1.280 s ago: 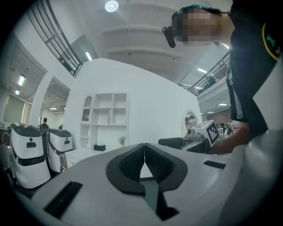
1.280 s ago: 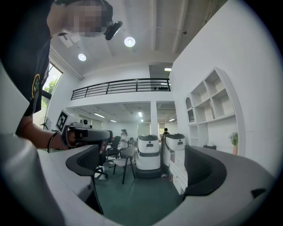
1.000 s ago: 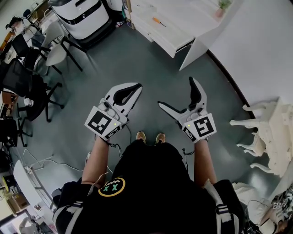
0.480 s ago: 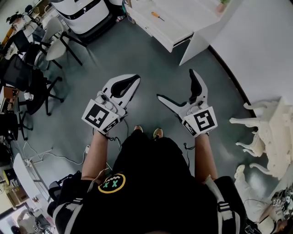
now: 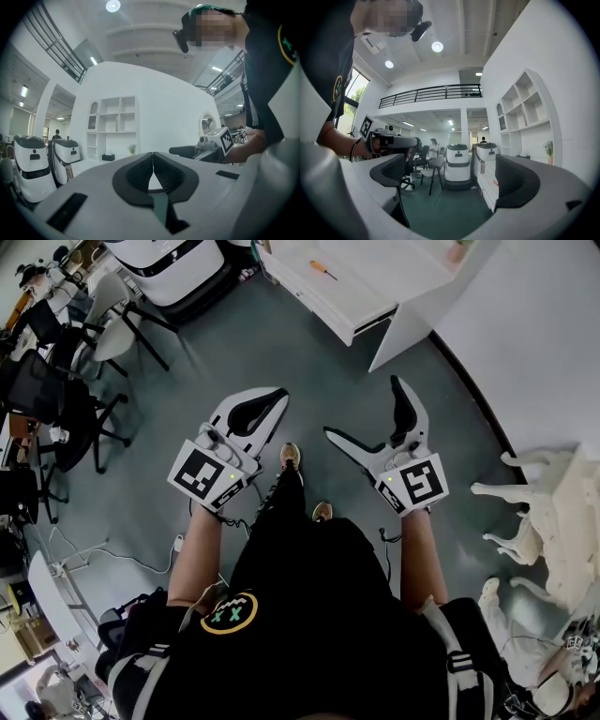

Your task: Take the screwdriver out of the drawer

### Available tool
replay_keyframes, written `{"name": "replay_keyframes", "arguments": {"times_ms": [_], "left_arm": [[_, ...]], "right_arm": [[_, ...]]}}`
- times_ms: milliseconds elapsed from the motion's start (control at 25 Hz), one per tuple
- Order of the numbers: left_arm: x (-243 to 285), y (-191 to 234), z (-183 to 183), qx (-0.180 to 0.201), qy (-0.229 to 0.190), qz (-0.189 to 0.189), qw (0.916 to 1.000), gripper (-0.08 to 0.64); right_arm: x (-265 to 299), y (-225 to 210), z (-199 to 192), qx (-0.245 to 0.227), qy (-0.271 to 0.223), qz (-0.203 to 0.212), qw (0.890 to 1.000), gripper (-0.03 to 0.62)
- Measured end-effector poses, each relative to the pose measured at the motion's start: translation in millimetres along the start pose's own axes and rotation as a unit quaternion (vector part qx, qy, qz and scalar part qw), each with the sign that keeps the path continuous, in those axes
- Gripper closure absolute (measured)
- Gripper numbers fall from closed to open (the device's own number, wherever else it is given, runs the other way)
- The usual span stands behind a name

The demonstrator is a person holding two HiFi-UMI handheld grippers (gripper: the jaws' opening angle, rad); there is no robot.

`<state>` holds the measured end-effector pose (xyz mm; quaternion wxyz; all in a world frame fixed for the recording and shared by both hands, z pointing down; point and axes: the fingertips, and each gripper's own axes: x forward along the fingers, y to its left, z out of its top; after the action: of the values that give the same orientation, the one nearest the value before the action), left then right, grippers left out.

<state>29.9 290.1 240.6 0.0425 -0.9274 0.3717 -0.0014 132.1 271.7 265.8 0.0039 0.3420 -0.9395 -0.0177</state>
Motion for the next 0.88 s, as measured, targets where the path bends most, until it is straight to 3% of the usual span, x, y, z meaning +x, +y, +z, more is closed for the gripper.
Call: {"name": "replay_keyframes", "arguments": {"times_ms": [320,880], "left_arm": [[31,48,-13,-0.004,-0.007,-0.012,0.9999,0.54],[84,168,-36,-0.025,-0.003,-0.019,0.9995,0.54]], "right_arm": [[42,-34,-13,-0.003,0.011,-0.012,1.0,0.011],[150,-101,-25,-0.002,0.033,-0.02,0.999,0.011]]}}
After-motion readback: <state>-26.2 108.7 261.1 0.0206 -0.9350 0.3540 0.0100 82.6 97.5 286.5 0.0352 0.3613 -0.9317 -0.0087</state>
